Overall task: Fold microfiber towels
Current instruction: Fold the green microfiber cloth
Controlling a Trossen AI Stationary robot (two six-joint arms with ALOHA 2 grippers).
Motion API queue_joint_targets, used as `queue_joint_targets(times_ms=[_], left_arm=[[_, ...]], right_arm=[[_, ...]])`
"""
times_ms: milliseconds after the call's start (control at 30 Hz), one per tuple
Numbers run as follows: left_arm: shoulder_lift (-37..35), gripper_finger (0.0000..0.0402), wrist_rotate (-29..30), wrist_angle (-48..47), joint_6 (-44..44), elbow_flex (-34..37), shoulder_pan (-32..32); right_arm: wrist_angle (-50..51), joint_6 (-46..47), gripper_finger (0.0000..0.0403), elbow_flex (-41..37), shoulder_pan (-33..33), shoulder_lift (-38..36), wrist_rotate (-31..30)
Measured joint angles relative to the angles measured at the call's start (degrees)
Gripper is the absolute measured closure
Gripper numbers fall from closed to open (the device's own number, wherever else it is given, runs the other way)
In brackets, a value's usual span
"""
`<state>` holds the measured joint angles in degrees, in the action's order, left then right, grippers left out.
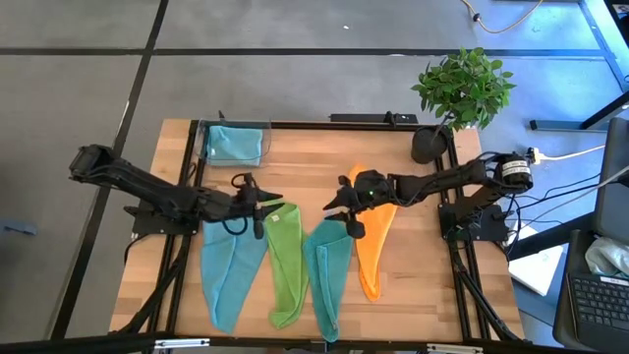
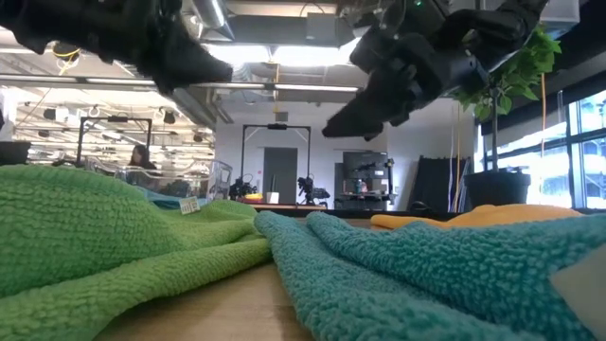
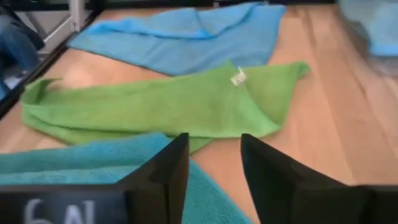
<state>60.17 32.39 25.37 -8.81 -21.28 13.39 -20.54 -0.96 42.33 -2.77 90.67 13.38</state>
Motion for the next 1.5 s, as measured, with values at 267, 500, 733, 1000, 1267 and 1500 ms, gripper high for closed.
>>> queue_joint_targets(times_ms=[267,500,733,1000,1267,1500], left_arm=[[5.5,0.0295,-2.1,-9.3,-9.8,-0.7,-0.2],[5.5,0.0245,-12.7,-30.2,-24.7,-5.0,-1.8],[5.8,0.0222,-18.3,-34.5,-34.6,-5.6,-2.9],[9.3,0.0221,-10.0,-36.7,-34.4,-5.6,-3.3],[15.8,0.0221,-9.5,-34.1,-34.4,-5.6,-3.0],[19.9,0.0221,-12.0,-33.6,-34.9,-5.6,-2.8]], right_arm=[[0.5,-4.5,0.0201,-0.2,1.3,0.1,2.9],[1.8,-6.8,0.0199,-1.9,3.6,0.2,3.9],[2.2,-6.9,0.0199,-2.5,4.3,0.2,4.6],[4.0,-8.1,0.0199,-2.9,6.1,0.8,4.7],[-1.5,-11.0,0.0199,-4.9,6.4,5.1,4.7],[-5.8,-10.0,0.0199,-7.8,6.5,8.9,4.7]])
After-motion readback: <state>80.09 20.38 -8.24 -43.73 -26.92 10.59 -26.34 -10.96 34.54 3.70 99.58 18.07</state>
